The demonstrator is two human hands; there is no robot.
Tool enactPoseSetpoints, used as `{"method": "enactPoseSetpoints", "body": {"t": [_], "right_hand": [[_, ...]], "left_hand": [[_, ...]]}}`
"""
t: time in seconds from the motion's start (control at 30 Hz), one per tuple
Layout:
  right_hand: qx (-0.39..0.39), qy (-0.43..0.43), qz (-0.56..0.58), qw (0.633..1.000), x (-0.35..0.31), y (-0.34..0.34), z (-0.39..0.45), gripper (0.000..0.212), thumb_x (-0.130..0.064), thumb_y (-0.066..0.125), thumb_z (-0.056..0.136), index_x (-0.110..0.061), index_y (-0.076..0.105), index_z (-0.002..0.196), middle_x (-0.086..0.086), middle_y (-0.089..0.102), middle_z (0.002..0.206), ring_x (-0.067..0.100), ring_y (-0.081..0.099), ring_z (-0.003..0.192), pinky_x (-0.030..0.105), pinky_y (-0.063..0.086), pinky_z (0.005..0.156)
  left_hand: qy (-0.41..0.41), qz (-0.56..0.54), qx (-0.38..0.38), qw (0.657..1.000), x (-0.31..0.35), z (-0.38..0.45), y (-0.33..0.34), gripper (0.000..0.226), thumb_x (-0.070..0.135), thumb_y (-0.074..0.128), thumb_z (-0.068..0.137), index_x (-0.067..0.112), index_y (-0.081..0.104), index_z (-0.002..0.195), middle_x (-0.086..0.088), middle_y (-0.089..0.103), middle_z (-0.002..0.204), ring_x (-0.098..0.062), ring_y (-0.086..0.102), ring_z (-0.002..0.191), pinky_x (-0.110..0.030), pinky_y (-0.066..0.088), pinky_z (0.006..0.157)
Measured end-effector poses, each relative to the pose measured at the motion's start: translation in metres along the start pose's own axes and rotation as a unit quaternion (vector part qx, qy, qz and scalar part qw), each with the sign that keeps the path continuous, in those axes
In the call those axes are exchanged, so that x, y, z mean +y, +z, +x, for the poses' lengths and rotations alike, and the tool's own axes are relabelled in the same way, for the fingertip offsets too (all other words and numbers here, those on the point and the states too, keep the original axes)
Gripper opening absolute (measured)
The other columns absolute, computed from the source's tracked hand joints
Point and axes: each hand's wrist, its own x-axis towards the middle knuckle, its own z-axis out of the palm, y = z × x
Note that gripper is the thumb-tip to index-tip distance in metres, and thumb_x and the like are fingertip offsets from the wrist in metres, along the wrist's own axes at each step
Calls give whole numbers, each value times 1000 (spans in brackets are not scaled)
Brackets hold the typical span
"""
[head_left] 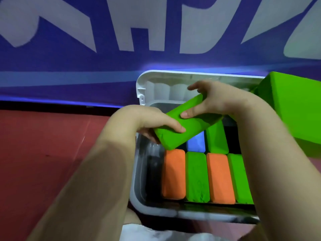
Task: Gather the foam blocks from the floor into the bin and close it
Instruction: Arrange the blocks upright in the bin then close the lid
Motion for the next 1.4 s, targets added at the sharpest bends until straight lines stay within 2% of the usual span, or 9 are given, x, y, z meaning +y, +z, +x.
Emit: {"method": "enactPoseSetpoints", "body": {"t": [0.23, 0.5, 0.77, 0.87, 0.97, 1.03, 1.2, 1.33, 1.4], "right_hand": [[211, 34, 170, 962, -13, 31, 47, 95, -56, 82, 58, -16, 38, 132, -1, 51, 120, 16, 53, 112, 25, 43, 82], [163, -47, 156, 973, -28, 35, 72, 75, -45, 78, 69, -20, 47, 133, -2, 57, 114, 14, 60, 104, 30, 50, 93], [173, -67, 217, 958, -4, 47, 92, 50, -31, 76, 78, -21, 57, 122, -5, 56, 111, 9, 55, 101, 23, 47, 92], [148, -64, 151, 975, 9, 56, 101, 51, -33, 69, 84, -21, 53, 131, -3, 56, 131, 8, 51, 118, 11, 33, 90], [101, -35, 102, 989, 21, 66, 106, 54, -34, 67, 85, -22, 50, 135, 1, 54, 136, 18, 54, 121, 23, 42, 97], [46, -1, 104, 993, 28, 71, 108, 63, -33, 72, 81, -23, 47, 138, 3, 54, 133, 22, 62, 107, 36, 54, 88], [-59, 13, -72, 996, 31, 76, 117, 76, -29, 80, 72, -14, 46, 138, 8, 62, 109, 25, 67, 76, 33, 56, 71], [-86, 23, -275, 957, 20, 83, 134, 59, -36, 77, 73, -5, 57, 119, 13, 64, 90, 28, 62, 75, 33, 51, 71], [-100, 21, -298, 949, 18, 89, 143, 58, -36, 78, 73, -7, 57, 119, 13, 61, 102, 30, 60, 94, 35, 49, 82]], "left_hand": [[55, -275, 2, 960, -17, 20, -13, 27, 42, 58, 87, 21, 62, 104, -5, 74, 90, -18, 71, 79, -37, 59, 73], [8, -179, 13, 984, -20, 25, -20, 65, 70, 38, 83, 25, 49, 130, -13, 63, 119, -41, 61, 104, -35, 50, 78], [34, -187, 46, 981, -15, 48, -19, 47, 58, 42, 89, 27, 52, 123, -6, 66, 116, -28, 64, 97, -33, 51, 74], [23, -181, 50, 982, -13, 62, -16, 31, 45, 44, 93, 25, 51, 116, -4, 63, 117, -24, 61, 95, -34, 50, 75], [2, -150, 37, 988, -15, 78, -13, 38, 35, 47, 95, 18, 49, 129, -4, 59, 125, -28, 63, 97, -38, 53, 76], [-24, -116, 20, 993, -19, 91, -10, 43, 31, 50, 95, 14, 45, 135, -7, 53, 135, -40, 60, 108, -40, 53, 78], [-60, -42, -16, 997, -28, 126, 1, 47, 29, 53, 95, 10, 42, 137, -14, 51, 138, -45, 60, 109, -46, 52, 88], [-109, 43, -41, 992, -25, 148, 4, 57, 37, 54, 93, 8, 36, 140, -20, 51, 136, -44, 60, 109, -57, 48, 92], [-116, 98, -44, 988, -24, 157, 1, 57, 37, 52, 94, 2, 40, 137, -21, 54, 134, -40, 60, 113, -53, 47, 96]]}}
